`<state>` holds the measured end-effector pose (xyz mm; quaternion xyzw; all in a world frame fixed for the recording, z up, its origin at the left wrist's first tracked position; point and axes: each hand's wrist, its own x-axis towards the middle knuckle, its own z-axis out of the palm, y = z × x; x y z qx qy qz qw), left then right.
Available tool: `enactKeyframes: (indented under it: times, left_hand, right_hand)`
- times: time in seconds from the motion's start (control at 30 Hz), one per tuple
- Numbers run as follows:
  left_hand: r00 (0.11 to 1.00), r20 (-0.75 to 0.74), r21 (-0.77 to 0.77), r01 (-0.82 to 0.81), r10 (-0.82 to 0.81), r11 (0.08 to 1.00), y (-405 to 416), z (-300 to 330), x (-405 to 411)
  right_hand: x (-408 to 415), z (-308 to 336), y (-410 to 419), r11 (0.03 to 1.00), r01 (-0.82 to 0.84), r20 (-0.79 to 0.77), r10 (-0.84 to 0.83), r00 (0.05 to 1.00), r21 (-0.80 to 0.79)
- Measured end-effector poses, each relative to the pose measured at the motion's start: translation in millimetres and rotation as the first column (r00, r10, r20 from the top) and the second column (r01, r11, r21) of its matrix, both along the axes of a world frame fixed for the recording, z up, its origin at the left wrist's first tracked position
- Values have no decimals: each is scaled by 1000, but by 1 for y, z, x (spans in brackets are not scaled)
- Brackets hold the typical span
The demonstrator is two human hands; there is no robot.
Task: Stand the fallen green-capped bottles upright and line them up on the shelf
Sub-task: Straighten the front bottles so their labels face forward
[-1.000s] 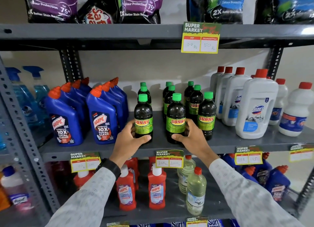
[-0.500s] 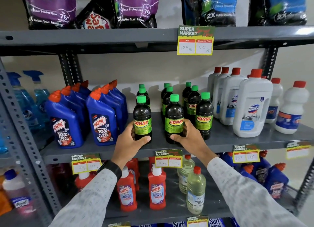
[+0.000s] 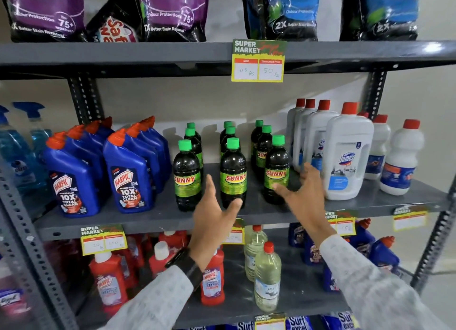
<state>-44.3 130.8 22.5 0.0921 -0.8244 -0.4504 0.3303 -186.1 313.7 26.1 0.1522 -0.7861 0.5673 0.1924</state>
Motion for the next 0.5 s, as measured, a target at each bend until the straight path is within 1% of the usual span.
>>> enactKeyframes:
  times: [0.07,0.13,0.23,0.37,0.5]
  left_hand:
    - [999,25,26,-22,22,999,6,-1,-16]
    - [997,64,67,-43,39,997,0,-3,-31]
    - [994,112,78,-15,6,997,-8,-2,-42]
    - [996,81,42,31,-34,999,-12,-1,-46]
    - [998,57,38,38,-40,999,-11,-2,-48]
  right_hand:
    - [-12,3,0,988,-81,79,71,994,131]
    - [-19,4,-2,971,-154,118,133,984,186]
    - [-24,5,-1,963,-197,133,174,976,184]
    - [-30,3,6,954,-228,126,206,970,195]
    - [-32,0,16,949,-252,117,233,965,190]
